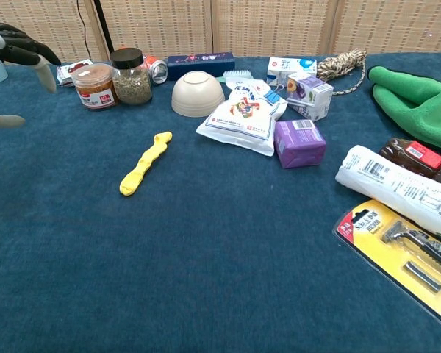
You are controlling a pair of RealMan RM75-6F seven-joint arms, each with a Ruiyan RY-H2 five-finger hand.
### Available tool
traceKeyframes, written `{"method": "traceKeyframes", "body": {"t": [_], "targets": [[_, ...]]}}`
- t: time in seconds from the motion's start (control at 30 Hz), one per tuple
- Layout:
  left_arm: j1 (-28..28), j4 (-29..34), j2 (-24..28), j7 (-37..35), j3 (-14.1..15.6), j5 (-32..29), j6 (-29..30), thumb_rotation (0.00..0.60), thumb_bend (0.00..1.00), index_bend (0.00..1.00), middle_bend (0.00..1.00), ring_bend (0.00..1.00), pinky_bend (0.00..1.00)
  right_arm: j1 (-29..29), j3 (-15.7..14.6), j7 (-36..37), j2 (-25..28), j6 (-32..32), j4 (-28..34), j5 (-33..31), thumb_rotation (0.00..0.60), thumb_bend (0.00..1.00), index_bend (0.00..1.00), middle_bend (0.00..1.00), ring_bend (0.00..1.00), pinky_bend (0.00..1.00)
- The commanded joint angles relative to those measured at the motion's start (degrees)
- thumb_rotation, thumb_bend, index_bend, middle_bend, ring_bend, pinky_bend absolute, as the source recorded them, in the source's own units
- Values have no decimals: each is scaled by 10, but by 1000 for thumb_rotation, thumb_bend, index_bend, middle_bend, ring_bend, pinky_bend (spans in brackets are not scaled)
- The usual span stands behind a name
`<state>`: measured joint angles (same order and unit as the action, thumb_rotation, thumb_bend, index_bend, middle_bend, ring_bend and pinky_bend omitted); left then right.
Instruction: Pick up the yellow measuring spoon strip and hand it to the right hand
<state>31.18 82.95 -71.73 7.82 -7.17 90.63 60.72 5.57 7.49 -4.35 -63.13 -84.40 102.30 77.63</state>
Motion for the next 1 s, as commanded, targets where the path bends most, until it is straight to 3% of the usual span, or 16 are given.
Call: {"method": "traceKeyframes", "body": {"t": [0.03,0.27,1.0], "targets": [[28,-29,-25,-14,1,5,-27,600,239,373,181,91,0,-1,0,1,1,-1,0,0,600,314,233,104,32,0],[65,-90,-70,-19,7,7,-56,600,239,368,181,87,0,-6,0,4,4,-3,1,-3,600,314,233,104,32,0],[134,-234,-203,-30,10,-2,-68,600,239,367,181,87,0,-7,8,0,8,-1,2,-17,600,314,231,104,32,0]]}}
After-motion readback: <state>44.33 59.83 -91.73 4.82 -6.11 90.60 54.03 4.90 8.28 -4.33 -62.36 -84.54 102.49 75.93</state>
